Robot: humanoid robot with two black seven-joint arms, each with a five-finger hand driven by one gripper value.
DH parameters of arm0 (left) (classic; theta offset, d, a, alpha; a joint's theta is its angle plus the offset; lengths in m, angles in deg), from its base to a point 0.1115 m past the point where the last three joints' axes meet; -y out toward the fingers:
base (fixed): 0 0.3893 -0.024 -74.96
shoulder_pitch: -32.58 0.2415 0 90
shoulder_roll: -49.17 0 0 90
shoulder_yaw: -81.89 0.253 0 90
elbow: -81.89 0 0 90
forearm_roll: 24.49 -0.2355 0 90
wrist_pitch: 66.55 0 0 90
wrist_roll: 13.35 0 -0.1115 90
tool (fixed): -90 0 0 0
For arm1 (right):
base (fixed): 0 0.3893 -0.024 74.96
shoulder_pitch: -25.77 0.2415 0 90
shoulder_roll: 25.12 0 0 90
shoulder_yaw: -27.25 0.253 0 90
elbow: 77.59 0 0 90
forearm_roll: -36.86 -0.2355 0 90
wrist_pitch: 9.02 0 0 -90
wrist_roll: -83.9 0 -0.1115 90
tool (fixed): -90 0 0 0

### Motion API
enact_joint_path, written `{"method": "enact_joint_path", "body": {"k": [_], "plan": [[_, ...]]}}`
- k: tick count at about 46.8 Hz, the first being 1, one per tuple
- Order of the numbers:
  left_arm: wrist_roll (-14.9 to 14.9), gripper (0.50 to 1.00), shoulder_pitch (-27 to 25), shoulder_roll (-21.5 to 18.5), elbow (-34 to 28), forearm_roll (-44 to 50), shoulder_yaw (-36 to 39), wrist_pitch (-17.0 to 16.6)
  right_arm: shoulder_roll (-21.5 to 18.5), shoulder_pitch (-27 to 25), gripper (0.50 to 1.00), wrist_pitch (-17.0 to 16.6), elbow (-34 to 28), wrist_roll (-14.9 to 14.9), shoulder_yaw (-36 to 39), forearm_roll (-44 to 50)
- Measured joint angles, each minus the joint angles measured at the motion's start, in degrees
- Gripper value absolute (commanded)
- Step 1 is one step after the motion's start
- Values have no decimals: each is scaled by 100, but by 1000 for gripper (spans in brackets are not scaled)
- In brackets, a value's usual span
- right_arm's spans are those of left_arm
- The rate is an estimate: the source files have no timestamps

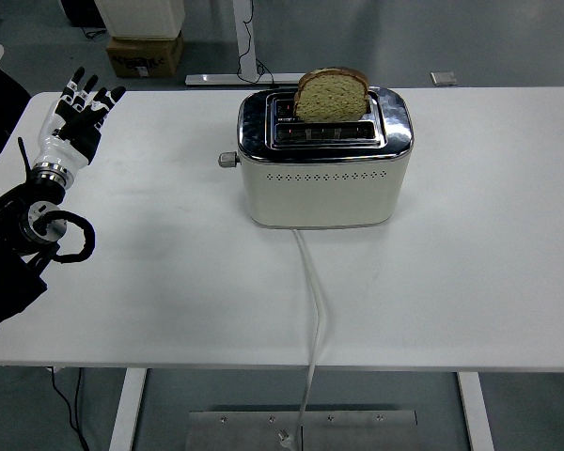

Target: Press down toaster

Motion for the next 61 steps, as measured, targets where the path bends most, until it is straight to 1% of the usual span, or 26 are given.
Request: {"method": "enact_joint_path", "body": {"k": [6, 13, 20, 24, 29, 32, 36, 40, 42, 44, 48, 55, 56, 61], "plan": [[-34, 1000, -43, -213, -1, -96, 39, 14, 0, 0, 998, -1, -1, 0, 0, 0], [-52, 1000, -94, -433, -33, -713, 53, 16, 0, -1, 998, -4, 1, 0, 0, 0], [-56, 1000, -216, -935, -201, -928, 60, 31, 0, 0, 998, -4, -1, 1, 0, 0], [-56, 1000, -253, -998, -215, -1093, 64, 25, 0, -1, 1000, -3, -1, 1, 0, 0], [-55, 1000, -295, -1018, -256, -1547, 64, 47, 0, -1, 998, -2, -2, 1, 0, 0], [-55, 1000, -302, -1040, -334, -1599, 64, 68, 0, -1, 1000, -3, -1, 1, 0, 0], [-55, 1000, -318, -1123, -591, -1633, 64, 84, 0, 0, 998, -2, -1, 0, 0, 0], [-62, 1000, -322, -1287, -1068, -1676, 124, 87, 0, 0, 998, -2, -1, 0, 0, 0], [-118, 1000, -322, -1373, -1271, -1681, 233, 86, 0, -2, 998, -1, -1, 1, 0, 0], [-255, 1000, -322, -1443, -1438, -1682, 366, 65, 0, 0, 998, -2, -1, 0, 0, 0], [-433, 1000, -328, -1485, -1595, -1686, 508, 45, 0, -1, 998, -1, -1, 0, 0, 0], [-467, 1000, -322, -1542, -1714, -2030, 548, 75, 0, -1, 1000, -1, -1, 1, 0, 0], [-468, 1000, -299, -1604, -1717, -2294, 558, 83, 0, 0, 1000, -1, -1, 1, 0, 0], [-468, 1000, -257, -1692, -1716, -2789, 607, 91, -1, -2, 998, -2, 1, 1, 1, 0]]}}
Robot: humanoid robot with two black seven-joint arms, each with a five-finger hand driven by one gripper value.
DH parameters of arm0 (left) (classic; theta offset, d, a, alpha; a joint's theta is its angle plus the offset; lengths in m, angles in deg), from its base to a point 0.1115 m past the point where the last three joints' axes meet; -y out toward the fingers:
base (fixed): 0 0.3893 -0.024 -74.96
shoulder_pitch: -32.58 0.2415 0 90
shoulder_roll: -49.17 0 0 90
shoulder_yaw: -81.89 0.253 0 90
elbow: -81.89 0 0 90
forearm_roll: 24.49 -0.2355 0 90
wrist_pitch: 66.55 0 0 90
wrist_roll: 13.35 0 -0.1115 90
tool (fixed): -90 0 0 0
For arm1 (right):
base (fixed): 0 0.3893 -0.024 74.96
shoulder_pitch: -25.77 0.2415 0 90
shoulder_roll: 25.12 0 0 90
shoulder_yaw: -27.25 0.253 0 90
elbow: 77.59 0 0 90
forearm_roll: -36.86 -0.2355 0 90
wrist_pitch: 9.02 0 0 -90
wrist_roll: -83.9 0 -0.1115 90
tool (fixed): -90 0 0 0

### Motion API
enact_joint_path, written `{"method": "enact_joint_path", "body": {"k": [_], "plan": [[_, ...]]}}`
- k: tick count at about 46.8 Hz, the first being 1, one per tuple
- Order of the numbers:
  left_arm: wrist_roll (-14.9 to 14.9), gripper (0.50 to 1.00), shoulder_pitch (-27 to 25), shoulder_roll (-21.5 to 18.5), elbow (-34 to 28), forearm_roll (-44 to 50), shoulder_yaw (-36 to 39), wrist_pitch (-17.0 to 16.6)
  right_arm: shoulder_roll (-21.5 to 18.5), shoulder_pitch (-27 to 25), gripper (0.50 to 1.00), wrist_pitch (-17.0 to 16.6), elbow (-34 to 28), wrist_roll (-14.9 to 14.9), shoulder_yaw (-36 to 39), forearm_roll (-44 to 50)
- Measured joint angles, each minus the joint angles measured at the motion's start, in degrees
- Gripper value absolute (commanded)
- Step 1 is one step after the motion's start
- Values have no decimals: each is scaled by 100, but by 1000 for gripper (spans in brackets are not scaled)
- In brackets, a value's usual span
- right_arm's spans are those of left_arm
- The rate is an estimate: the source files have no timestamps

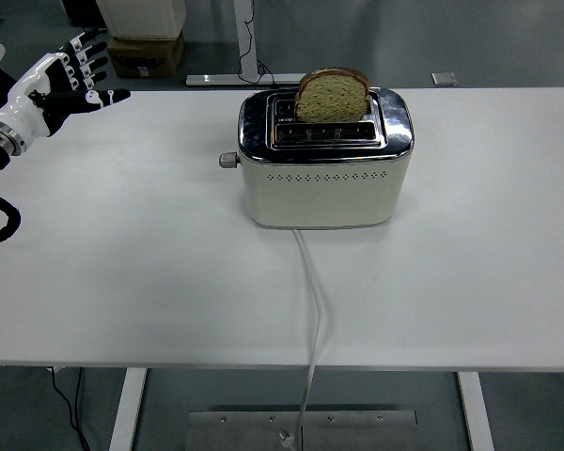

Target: Press down toaster

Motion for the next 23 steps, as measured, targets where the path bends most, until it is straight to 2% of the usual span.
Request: {"method": "enact_joint_path", "body": {"k": [4, 16, 23], "plan": [[0, 1000, 10, -72, 1, -270, 87, 46, 0, 2, 998, 0, -1, -1, -1, 0], [12, 1000, 78, -375, 1, -1351, 186, 488, 0, 1, 1000, 0, -2, 1, -1, 0], [26, 1000, 142, -497, -101, -2101, 188, 549, 1, 3, 998, 0, -2, 1, -1, 0]]}}
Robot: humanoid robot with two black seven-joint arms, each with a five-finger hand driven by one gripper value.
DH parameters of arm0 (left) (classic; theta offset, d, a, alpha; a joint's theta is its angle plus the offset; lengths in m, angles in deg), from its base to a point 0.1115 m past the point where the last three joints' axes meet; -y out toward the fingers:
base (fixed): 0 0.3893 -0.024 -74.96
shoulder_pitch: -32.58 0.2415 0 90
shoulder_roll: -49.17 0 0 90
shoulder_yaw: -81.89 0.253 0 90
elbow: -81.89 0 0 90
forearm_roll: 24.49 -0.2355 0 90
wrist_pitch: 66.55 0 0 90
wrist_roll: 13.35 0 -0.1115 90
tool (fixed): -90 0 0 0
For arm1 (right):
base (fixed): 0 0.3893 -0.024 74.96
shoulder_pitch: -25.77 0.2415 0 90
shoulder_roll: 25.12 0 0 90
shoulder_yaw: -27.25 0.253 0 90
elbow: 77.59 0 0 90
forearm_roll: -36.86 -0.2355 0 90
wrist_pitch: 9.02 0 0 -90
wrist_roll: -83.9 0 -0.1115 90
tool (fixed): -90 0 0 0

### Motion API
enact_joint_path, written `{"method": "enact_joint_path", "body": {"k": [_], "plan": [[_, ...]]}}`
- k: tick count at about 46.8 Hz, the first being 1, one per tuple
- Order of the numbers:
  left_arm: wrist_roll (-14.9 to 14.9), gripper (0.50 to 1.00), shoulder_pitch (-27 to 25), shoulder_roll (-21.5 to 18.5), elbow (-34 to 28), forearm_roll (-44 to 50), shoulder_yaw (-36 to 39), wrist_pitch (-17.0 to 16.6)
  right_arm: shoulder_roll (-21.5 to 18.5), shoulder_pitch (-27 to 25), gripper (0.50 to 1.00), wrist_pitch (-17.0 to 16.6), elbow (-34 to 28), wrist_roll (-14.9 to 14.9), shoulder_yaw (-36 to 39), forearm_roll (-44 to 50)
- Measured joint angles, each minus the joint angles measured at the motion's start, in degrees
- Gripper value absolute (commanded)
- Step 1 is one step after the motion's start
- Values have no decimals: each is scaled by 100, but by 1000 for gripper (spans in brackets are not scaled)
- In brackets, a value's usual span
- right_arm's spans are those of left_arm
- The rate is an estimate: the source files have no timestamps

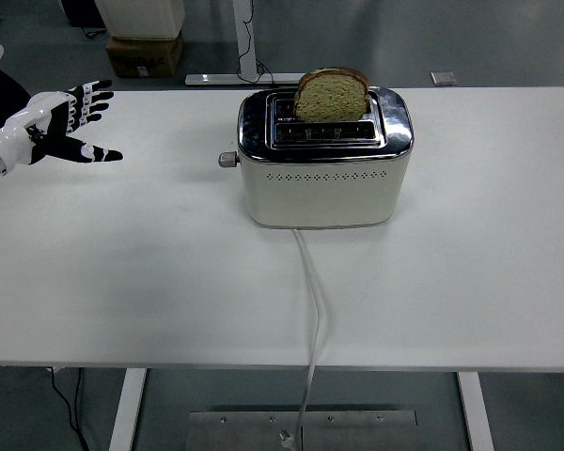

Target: Press down toaster

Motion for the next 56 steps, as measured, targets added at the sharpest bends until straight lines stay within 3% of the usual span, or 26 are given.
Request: {"method": "enact_joint_path", "body": {"k": [19, 25, 41, 56], "plan": [[12, 1000, 47, -270, -930, -1416, -1, 20, 0, -2, 998, 2, -1, 1, 0, 0], [12, 1000, 50, -330, -1154, -1935, 0, 281, 0, 0, 998, 1, 0, 0, 0, 0], [11, 1000, -13, -244, -1374, -2592, 22, 333, 0, -2, 998, 5, -1, -1, -1, 0], [34, 1000, -77, -182, -1371, -2638, 25, 333, 0, -1, 998, -1, 1, 0, 0, 1]]}}
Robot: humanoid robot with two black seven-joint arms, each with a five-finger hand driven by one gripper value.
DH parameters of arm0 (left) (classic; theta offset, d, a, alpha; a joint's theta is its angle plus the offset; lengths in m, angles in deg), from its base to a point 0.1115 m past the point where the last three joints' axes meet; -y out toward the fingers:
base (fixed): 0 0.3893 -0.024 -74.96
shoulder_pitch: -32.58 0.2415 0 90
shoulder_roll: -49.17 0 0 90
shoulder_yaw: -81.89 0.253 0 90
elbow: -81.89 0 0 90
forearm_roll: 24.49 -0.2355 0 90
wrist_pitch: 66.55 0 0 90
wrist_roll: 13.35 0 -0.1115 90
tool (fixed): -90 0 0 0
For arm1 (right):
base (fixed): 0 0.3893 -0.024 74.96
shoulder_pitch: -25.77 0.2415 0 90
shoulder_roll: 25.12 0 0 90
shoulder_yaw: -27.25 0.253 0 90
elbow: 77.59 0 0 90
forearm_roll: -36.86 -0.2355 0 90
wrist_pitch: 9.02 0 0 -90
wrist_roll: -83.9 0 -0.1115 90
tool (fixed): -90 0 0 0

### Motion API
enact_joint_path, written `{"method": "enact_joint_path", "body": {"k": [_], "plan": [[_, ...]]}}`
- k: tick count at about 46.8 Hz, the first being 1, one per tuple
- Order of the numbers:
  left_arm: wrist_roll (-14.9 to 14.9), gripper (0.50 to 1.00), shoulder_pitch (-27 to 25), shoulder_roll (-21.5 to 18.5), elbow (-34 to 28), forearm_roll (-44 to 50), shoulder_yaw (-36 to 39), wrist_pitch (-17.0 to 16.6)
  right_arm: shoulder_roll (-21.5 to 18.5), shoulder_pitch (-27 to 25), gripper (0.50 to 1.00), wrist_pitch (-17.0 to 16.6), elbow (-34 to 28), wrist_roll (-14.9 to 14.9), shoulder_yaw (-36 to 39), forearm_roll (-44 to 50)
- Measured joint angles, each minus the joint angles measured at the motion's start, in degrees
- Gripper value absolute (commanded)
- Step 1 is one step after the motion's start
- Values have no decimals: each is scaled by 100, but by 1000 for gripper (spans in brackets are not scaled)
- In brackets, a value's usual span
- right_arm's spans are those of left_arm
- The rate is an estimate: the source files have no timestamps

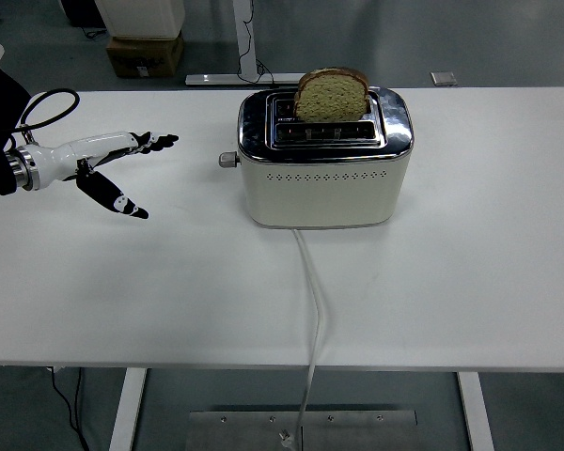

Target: Press down toaster

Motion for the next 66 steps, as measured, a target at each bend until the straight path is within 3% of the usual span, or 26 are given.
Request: {"method": "enact_joint_path", "body": {"k": [25, 66], "plan": [[30, 1000, -15, 186, -312, -270, 10, 0, 0, 0, 1000, 1, -1, 0, 1, 0], [20, 1000, 155, 455, -251, -263, 44, -88, 0, -1, 998, -1, -2, 1, 1, -1]]}}
